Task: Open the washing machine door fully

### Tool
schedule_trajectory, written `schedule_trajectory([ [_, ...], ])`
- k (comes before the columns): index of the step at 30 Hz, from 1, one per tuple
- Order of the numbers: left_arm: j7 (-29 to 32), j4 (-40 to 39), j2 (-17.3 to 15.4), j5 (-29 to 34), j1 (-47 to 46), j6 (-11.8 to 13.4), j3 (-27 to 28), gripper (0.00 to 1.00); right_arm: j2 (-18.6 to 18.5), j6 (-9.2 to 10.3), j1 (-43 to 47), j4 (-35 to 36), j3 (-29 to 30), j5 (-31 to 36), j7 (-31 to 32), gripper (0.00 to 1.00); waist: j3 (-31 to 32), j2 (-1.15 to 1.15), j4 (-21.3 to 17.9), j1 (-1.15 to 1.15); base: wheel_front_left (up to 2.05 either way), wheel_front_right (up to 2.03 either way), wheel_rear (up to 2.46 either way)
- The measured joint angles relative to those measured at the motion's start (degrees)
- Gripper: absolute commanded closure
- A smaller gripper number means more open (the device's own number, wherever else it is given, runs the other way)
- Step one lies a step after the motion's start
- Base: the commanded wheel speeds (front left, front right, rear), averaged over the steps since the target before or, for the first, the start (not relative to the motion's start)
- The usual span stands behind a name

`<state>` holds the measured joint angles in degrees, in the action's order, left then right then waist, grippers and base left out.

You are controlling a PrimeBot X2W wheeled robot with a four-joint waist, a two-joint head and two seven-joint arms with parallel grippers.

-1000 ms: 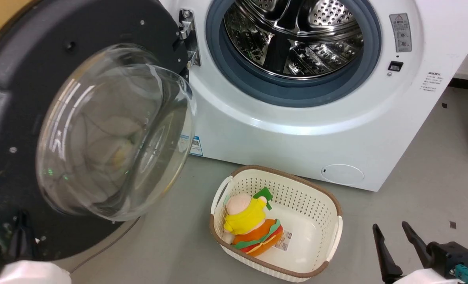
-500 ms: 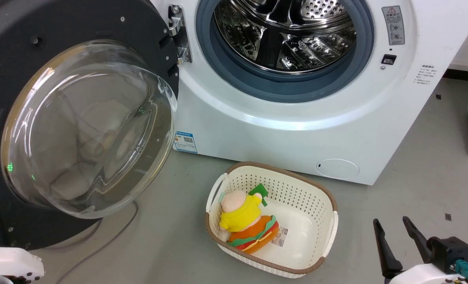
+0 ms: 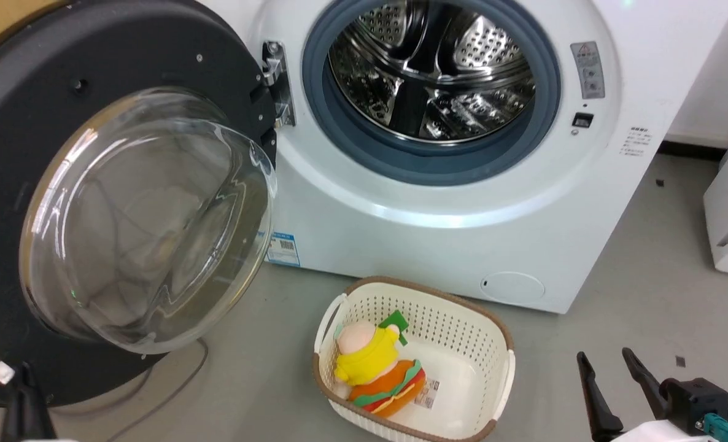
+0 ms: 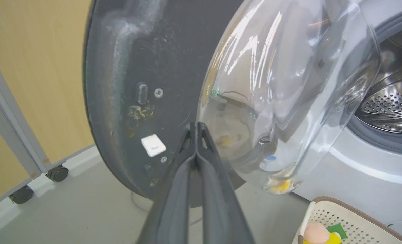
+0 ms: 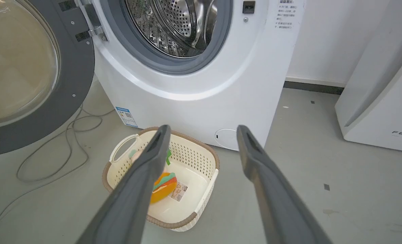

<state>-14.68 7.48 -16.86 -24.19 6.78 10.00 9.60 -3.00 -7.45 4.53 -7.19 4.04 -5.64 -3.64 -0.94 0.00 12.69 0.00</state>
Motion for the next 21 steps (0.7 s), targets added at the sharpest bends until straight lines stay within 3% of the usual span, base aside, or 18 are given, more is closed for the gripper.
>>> schedule_trajectory([
  [1,0.0,-1.05,0.6,0.35,0.95,0.12,-0.35,0.0,0.0,0.0,0.03,0.02,-0.01,0.0,0.0,0.0,0.25,0.0,0.01,0.0,0.0,0.0,0.0],
  [12,2.33,-8.92,3.46,5.47,5.61,0.9,-9.1,0.0,0.0,0.0,0.9,0.77,-0.15,0.02,-0.23,0.0,1.71,0.0,-0.79,0.0,0.0,0.0,0.0],
  [16,3.14,-8.81,3.31,6.7,4.37,-1.65,-13.24,0.0,0.01,0.0,0.9,2.19,-0.71,0.18,-0.18,0.0,1.78,0.0,-2.83,0.0,0.0,0.0,0.0],
  [21,3.33,-7.66,3.08,7.48,2.51,-3.09,-15.52,0.0,0.01,0.0,0.92,3.56,-0.15,0.54,0.31,0.0,1.77,0.0,-5.5,0.0,0.0,0.0,0.0],
])
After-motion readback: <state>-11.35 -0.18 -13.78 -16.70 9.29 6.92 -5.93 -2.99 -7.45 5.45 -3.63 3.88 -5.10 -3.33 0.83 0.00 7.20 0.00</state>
